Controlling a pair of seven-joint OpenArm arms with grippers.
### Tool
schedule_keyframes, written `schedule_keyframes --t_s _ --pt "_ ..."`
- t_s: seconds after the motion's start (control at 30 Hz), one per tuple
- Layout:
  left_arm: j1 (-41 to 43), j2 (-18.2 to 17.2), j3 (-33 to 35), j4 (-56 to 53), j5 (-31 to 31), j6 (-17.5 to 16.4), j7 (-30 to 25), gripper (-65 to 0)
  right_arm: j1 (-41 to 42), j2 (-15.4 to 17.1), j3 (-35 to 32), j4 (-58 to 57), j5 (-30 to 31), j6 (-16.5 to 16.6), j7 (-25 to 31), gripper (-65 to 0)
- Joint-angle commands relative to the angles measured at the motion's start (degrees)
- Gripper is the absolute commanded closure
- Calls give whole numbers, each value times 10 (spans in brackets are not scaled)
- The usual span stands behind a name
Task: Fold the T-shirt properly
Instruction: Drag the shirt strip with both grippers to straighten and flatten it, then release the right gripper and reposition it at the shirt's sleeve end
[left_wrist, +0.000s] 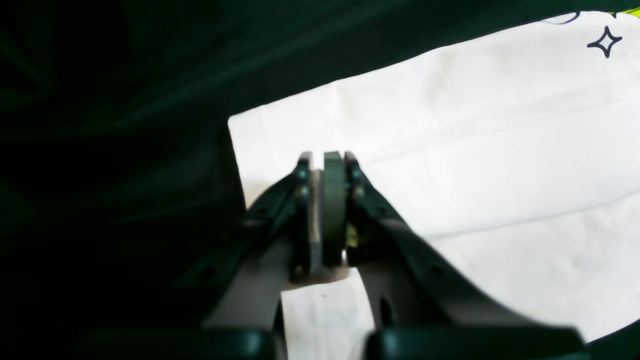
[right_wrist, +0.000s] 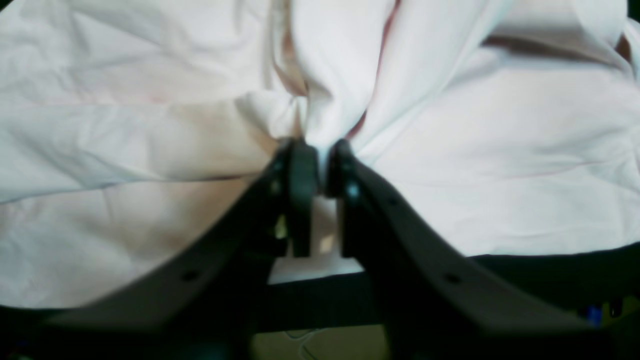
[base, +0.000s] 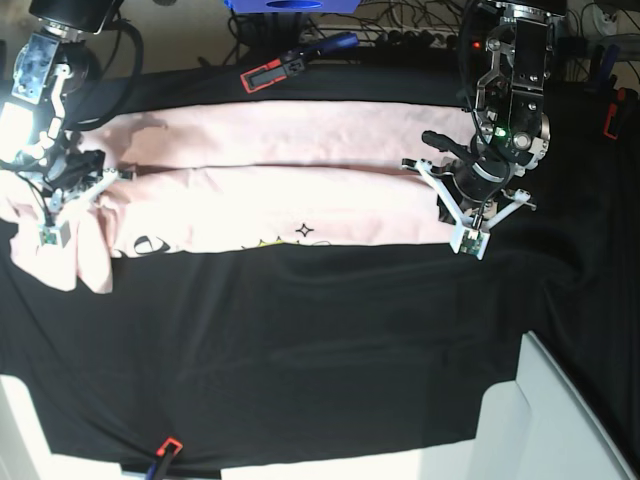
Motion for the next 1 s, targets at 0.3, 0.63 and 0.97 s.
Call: schedule_keyframes --t_s 0.3,0.63,0.97 --pt "-5 -2 -8 24 0 4 -9 -312 4 6 3 35 3 -60 -4 -202" --pt "-6 1 -72 66 -6 4 -9 -312 48 39 -3 115 2 -78 -8 -202" --pt "-6 0 -145 65 -6 4 -9 -311 179 78 -97 -53 0 -64 -1 -203"
